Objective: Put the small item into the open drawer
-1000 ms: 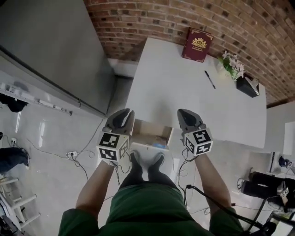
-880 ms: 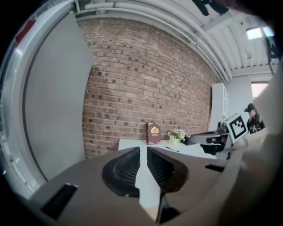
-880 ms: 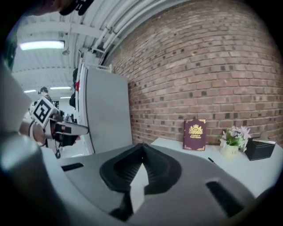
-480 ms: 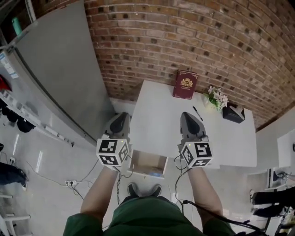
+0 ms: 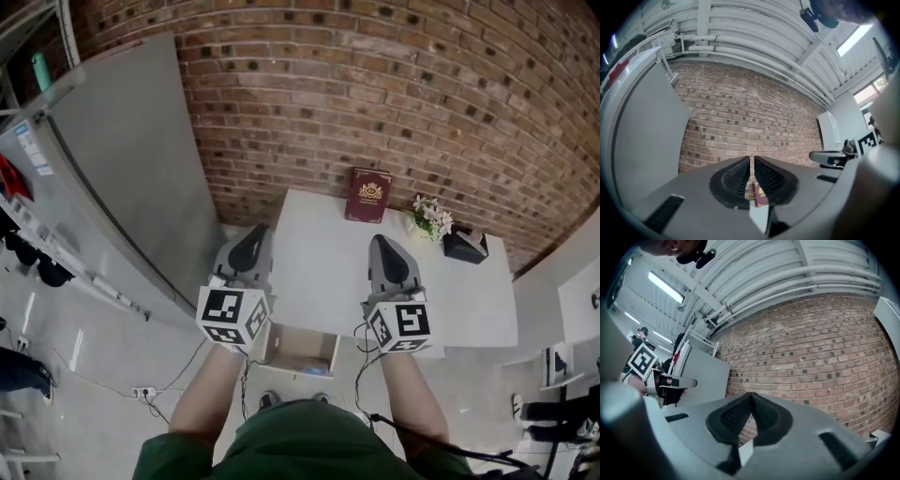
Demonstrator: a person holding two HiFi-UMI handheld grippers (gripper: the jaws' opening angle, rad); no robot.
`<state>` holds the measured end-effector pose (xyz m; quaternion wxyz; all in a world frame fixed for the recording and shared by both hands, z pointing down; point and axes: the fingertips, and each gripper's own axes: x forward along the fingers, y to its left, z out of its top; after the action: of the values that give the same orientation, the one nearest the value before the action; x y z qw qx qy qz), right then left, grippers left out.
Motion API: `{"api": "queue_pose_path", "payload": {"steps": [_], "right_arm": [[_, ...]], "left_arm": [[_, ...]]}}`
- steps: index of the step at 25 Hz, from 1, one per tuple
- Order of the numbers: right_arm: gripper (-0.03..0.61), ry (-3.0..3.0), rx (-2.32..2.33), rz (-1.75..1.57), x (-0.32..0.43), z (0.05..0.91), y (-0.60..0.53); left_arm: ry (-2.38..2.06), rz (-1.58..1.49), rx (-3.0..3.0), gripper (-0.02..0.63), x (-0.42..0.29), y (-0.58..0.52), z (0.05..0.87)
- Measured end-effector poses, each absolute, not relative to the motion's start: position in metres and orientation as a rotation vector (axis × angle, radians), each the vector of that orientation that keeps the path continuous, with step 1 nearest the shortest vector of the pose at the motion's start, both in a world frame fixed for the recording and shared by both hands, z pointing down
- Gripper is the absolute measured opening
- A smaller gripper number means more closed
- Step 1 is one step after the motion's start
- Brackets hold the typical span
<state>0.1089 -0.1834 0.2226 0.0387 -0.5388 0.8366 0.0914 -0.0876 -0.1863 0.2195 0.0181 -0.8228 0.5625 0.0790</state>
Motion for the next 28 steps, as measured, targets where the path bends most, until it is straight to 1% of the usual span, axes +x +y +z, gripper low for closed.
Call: {"api": "queue_pose_path", "payload": {"steps": [8,28], "right_arm": [[0.002,2.542,-1.708,0.293,0.115,0.223,-0.178],[0.002,2.54,-1.747,0.264,0.118,0.233,-0.181]], "left_arm": [[1.666,0.261,-2.555,0.028,-0.078,-0.188,0.207],[1.632,0.247,-2.607,0.028,-0.072,-0.196,0.22]]}}
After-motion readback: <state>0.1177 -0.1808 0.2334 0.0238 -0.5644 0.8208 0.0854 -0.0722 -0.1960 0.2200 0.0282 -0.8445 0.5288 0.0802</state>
